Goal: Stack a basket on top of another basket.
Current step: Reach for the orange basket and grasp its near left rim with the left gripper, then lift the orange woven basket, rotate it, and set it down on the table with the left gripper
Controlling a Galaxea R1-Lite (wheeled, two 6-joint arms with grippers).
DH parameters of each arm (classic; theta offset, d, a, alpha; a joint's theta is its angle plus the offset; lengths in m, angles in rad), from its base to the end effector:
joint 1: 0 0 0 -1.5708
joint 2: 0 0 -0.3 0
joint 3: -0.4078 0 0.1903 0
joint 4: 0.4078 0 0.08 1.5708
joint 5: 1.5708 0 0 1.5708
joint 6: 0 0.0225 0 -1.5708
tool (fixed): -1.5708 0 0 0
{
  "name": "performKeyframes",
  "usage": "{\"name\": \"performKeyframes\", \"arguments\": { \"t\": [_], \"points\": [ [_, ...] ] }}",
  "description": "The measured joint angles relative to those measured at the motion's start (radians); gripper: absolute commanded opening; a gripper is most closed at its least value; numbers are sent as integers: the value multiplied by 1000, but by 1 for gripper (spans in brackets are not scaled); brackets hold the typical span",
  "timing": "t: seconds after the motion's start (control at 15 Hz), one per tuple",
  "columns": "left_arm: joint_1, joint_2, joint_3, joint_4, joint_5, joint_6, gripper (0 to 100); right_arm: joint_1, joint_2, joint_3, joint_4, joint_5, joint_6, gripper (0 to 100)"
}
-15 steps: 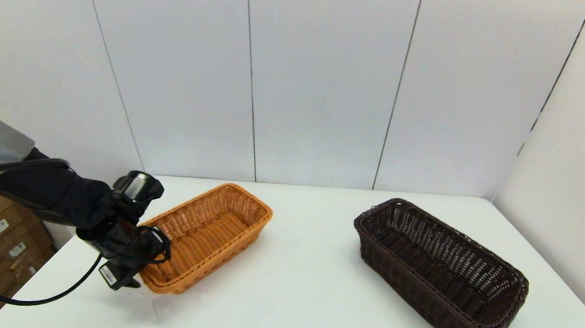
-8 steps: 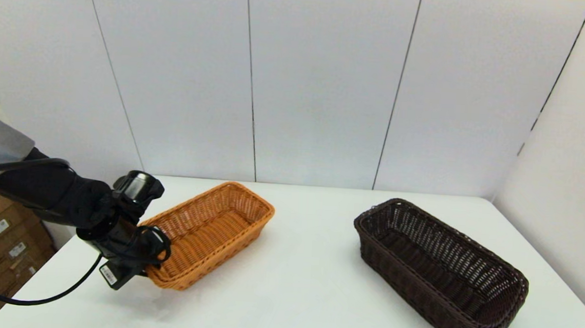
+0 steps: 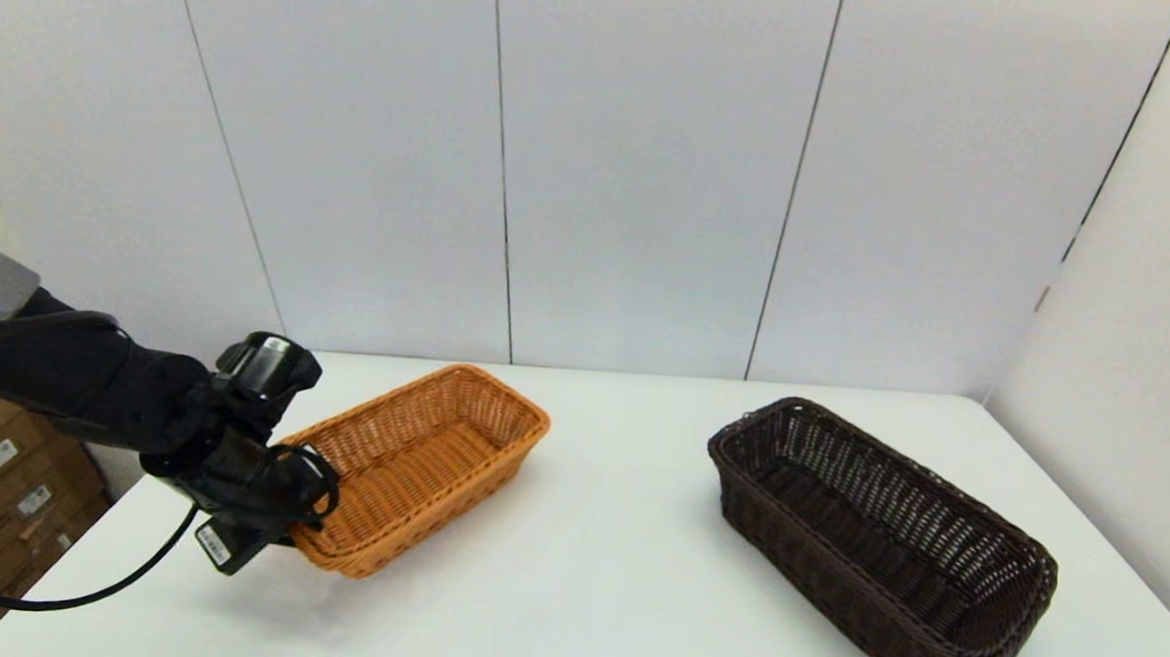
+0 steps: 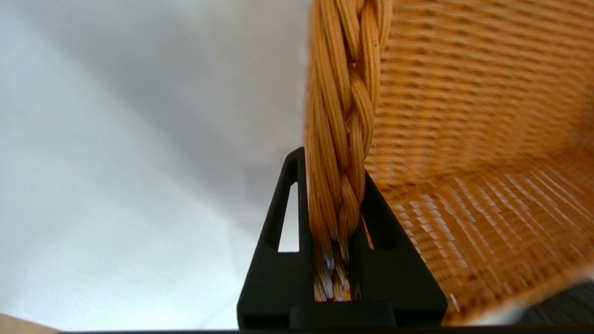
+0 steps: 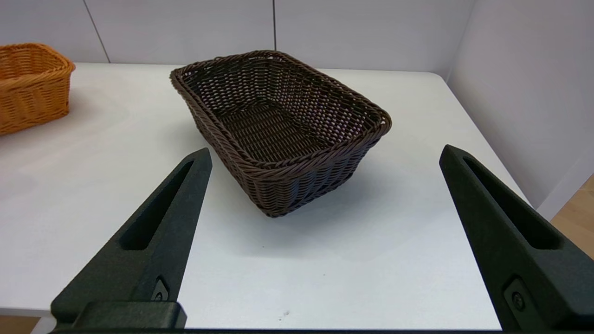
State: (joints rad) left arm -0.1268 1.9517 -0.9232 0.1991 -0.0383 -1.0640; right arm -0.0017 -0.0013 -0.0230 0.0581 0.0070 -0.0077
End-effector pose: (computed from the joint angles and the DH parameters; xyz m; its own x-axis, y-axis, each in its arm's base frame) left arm 0.2983 -0.0389 0.0713 0.3287 -0.0805 -0.9410 -0.7492 0.5845 -0.3117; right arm -0.0247 0.0002 0.0758 0.9994 0.0053 -0.0338 -0.0056 1.0000 -0.0075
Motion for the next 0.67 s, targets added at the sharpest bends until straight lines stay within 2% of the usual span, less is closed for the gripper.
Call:
{"name": "performKeyframes", "arguments": {
  "t": [0.4, 0.67],
  "points": [
    [1, -101, 6, -17, -151, 14, 0, 0, 0, 0, 0, 0, 0, 100],
    [1, -150, 20, -17, -228, 81, 0, 0, 0, 0, 0, 0, 0, 100]
  ]
}}
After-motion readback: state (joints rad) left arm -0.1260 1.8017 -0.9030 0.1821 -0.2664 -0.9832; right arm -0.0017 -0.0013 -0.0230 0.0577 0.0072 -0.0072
